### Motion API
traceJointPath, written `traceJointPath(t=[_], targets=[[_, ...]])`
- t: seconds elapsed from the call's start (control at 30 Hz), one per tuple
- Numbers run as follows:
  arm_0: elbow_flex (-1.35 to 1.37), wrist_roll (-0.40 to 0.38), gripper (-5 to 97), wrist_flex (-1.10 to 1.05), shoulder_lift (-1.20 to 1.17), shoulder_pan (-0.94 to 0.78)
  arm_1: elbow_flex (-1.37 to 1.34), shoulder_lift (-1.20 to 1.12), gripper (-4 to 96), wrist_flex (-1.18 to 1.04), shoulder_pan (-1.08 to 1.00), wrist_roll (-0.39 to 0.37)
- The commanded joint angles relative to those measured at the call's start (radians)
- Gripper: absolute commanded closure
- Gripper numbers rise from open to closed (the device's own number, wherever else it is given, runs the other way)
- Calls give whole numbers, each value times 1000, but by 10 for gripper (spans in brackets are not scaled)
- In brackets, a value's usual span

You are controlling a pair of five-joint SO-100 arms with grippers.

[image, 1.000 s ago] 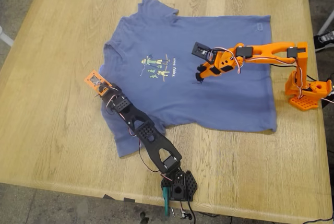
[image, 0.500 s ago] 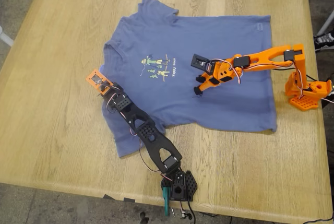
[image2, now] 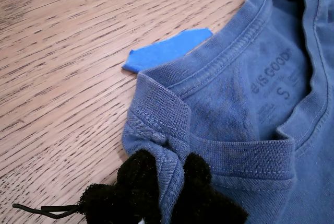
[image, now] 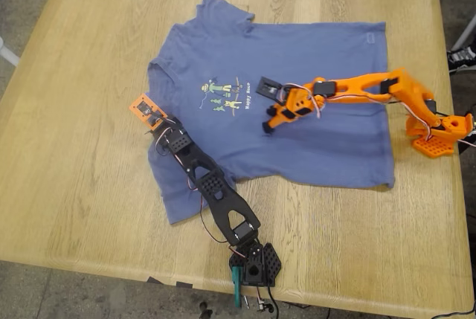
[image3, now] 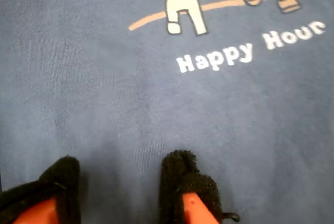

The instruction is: Fold a T-shirt

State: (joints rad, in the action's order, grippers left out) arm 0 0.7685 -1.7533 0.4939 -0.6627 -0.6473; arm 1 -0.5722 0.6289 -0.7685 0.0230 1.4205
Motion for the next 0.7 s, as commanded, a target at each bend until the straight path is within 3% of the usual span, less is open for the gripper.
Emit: traceJointPath(t=[0.0, 0.03, 0.67], targets=[[-46, -5, 918, 18, -186, 43, 535, -236, 664, -215, 21, 2], [-46, -5, 918, 20, -190, 41, 692, -342, 665, -334, 31, 2], [75, -3, 917, 46, -396, 95, 683, -474, 713, -456, -37, -3]])
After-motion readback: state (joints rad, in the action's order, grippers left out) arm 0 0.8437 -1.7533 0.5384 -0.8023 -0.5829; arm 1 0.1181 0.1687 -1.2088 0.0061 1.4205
